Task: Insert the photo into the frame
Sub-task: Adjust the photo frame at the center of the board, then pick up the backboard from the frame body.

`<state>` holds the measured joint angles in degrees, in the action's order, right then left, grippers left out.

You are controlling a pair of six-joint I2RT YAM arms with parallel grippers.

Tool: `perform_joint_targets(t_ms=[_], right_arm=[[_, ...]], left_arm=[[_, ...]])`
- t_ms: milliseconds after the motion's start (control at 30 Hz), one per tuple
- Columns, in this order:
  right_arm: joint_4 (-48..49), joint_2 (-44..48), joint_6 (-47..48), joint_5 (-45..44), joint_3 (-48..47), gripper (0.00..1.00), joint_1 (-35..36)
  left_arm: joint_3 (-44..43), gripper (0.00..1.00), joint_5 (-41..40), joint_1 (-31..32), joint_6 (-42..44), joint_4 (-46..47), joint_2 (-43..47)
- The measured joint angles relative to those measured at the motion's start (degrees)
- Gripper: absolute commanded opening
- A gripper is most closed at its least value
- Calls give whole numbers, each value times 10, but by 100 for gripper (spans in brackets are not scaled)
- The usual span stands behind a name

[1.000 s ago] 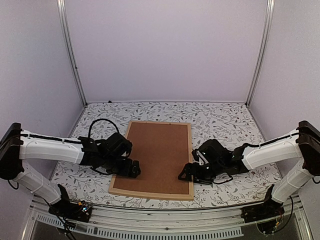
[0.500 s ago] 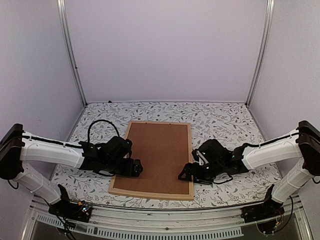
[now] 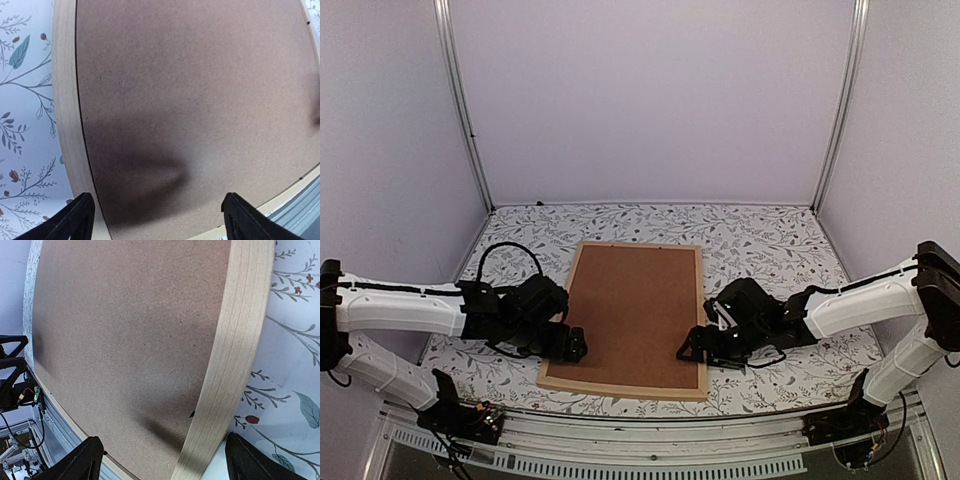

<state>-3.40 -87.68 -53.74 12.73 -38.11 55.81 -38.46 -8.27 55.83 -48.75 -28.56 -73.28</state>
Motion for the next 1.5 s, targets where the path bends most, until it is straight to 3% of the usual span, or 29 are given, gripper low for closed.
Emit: perform_joint_targets(t_ms=[333,800,1500], right_arm=[[-2,0,7,5,-1,88,0],[-8,-5,9,7,-8,88,-8],[-119,7,43,-72,-35,89,-19]], left_arm=[[21,90,45,-15,-8,2,2],[68,86,123,-48,-29,85,37],[86,85,256,-61,-88,180,32]])
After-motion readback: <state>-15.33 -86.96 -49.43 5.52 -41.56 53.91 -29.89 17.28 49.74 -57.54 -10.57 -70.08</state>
